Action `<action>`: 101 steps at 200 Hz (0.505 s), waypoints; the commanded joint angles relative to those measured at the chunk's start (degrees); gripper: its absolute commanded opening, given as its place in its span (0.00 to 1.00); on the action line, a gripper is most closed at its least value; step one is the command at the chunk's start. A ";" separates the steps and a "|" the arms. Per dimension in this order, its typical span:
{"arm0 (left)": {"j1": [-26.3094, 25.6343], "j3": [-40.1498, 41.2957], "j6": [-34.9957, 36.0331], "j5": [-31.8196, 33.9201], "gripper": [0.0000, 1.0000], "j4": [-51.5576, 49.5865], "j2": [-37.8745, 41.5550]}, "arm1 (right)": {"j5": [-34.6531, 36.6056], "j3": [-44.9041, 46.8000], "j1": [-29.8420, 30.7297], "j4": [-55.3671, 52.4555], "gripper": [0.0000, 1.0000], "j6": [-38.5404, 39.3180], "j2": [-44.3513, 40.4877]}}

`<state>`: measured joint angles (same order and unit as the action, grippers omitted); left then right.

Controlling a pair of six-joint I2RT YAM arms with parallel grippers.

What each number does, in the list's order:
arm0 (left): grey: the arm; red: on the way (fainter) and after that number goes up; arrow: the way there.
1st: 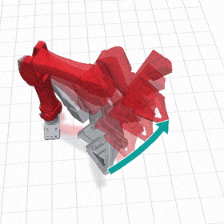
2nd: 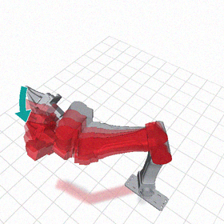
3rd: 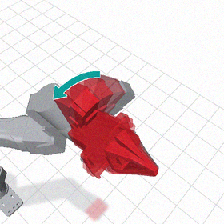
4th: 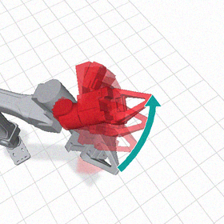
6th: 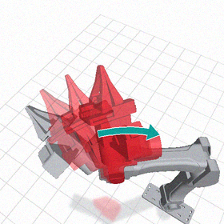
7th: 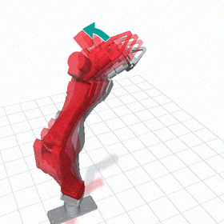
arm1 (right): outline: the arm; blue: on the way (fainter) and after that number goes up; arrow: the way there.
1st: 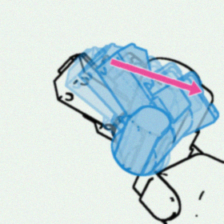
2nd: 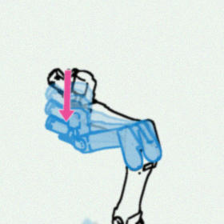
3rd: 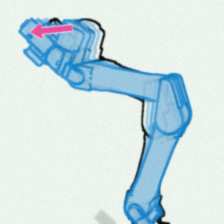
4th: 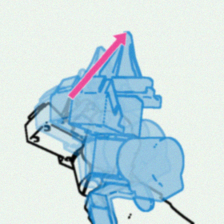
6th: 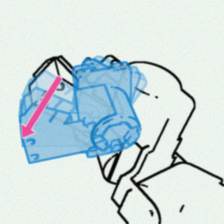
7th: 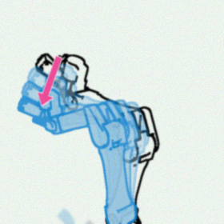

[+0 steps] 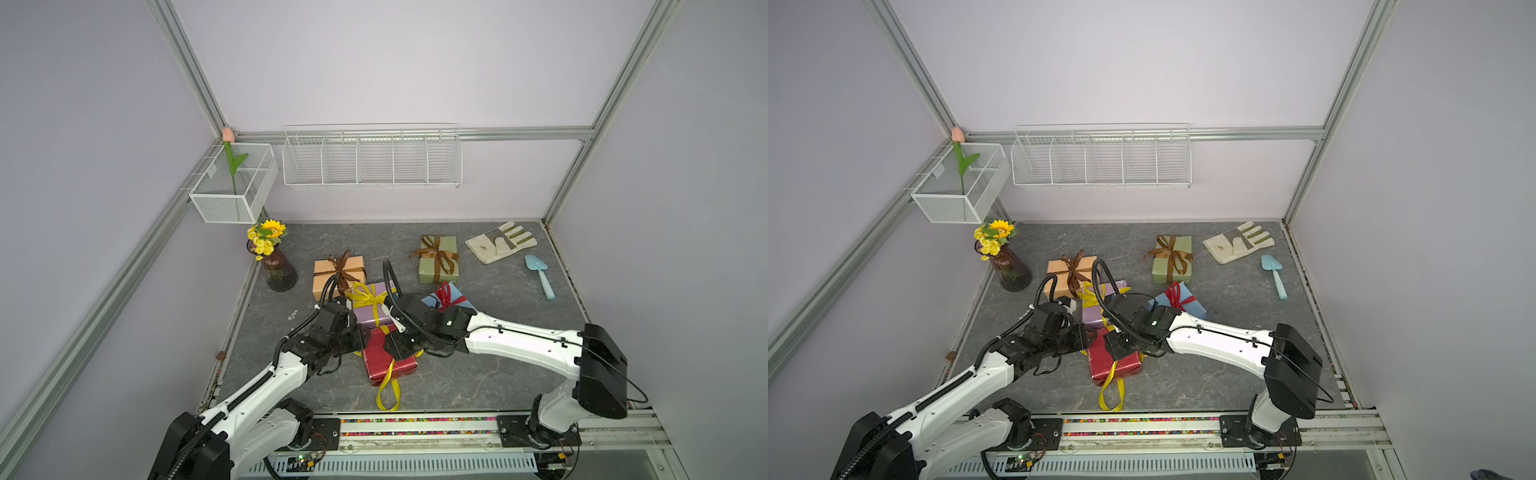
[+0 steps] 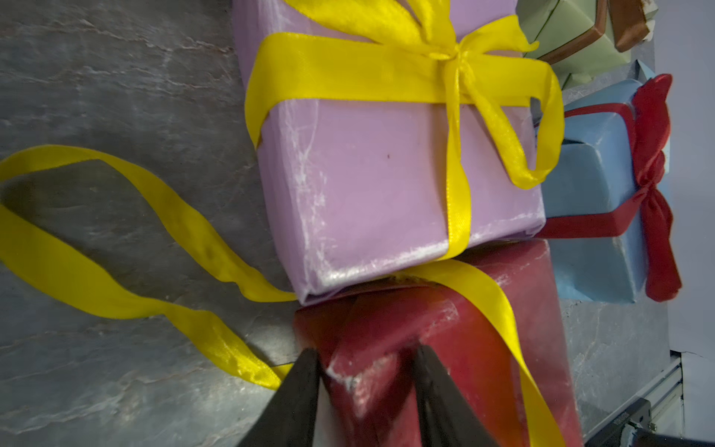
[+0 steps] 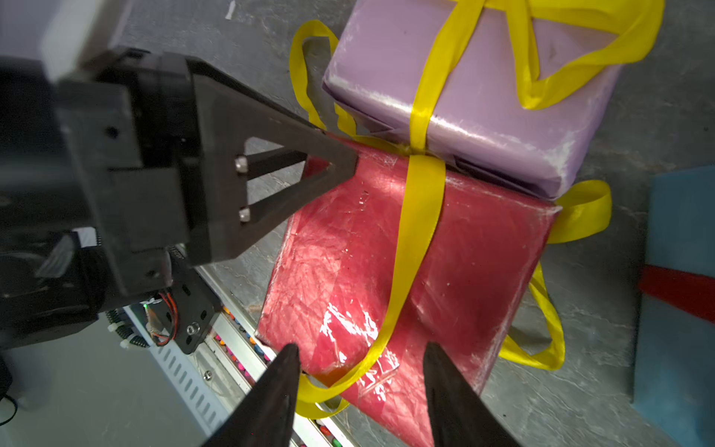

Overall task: Untie the ribbon bows on the gift boxes
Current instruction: Pull the ribbon from the gift box.

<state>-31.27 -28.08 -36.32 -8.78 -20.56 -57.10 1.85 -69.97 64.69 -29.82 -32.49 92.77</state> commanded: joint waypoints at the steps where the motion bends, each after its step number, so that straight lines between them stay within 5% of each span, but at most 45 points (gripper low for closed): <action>1: -0.11 1.44 0.95 3.32 0.42 -6.51 0.36 | 2.98 -0.69 1.24 -1.94 0.53 -3.31 1.30; 101: -0.14 1.86 1.33 2.90 0.42 -6.47 1.08 | 2.06 0.04 1.94 0.09 0.37 -4.37 5.48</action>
<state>-31.31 -27.83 -36.10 -7.60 -22.15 -55.48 3.49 -69.97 66.54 -30.35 -36.05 97.41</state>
